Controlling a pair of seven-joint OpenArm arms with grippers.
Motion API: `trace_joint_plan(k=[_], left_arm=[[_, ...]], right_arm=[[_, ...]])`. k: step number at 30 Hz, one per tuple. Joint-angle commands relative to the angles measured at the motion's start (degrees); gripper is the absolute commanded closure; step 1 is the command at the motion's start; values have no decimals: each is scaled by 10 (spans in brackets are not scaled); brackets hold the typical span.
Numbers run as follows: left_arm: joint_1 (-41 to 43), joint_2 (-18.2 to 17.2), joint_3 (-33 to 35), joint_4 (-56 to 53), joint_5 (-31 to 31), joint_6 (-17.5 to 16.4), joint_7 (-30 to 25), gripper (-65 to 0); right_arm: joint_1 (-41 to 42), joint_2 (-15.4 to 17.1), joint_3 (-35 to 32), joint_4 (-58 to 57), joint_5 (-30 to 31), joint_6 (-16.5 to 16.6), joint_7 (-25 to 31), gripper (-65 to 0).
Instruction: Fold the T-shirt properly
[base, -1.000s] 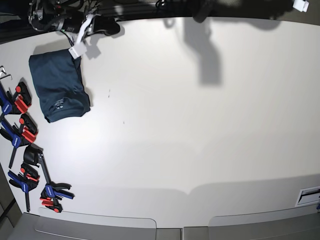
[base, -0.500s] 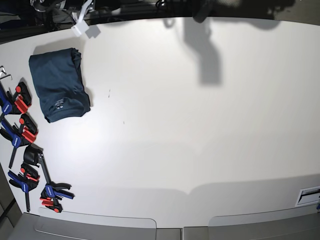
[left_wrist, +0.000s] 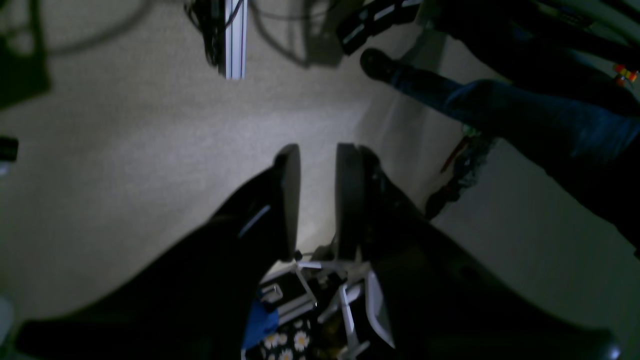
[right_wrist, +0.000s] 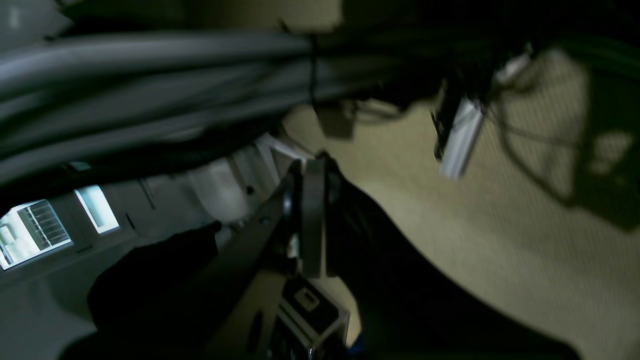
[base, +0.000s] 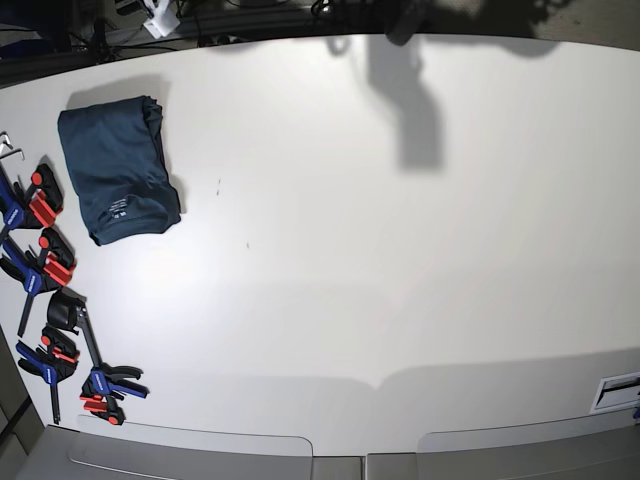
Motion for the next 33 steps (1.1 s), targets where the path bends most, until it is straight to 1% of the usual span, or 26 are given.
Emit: trace_joint_plan(k=[1, 5, 8, 10, 13, 16, 17, 20, 22, 24, 27, 31, 33], left_arm=[[17, -5, 0, 6, 2, -3, 5, -110], [27, -7, 36, 5, 41, -3, 5, -110], [35, -21, 99, -2, 66, -3, 5, -110], [35, -36, 154, -13, 92, -3, 0, -110], [30, -56, 236, -34, 162, -3, -68, -110], [13, -70, 302, -66, 254, -3, -134, -110], [4, -73, 319, -80, 283, -3, -148, -110], [-30, -73, 360, -136, 354, -3, -189, -110], [-58, -73, 383, -180, 387, -3, -222, -110], [-88, -73, 405, -229, 419, -3, -261, -110], [-135, -73, 432, -307, 463, -3, -317, -110], [-196, -73, 465, -402, 513, -3, -372, -110], [-221, -73, 478, -442, 541, -3, -409, -110]], right_arm=[[-14, 11, 1, 6, 9, 3, 0, 0], [-35, 41, -8, -16, 8, 3, 0, 0], [-42, 66, -24, -45, -9, 3, 0, 0], [-42, 83, -42, -75, -39, 3, 0, 0], [-39, 115, -82, -134, -114, 3, 0, 0], [-34, 142, -137, -195, -205, 3, 110, 0], [-27, 148, -158, -214, -234, 3, 130, 0], [9, 155, -223, -279, -304, 3, 147, 0], [42, 155, -269, -327, -328, 3, 149, 0], [78, 154, -320, -375, -346, 3, 168, 0], [132, 154, -403, -439, -390, 3, 226, 0], [201, 153, -503, -508, -476, 3, 326, 0], [230, 153, -546, -534, -513, 3, 378, 0]])
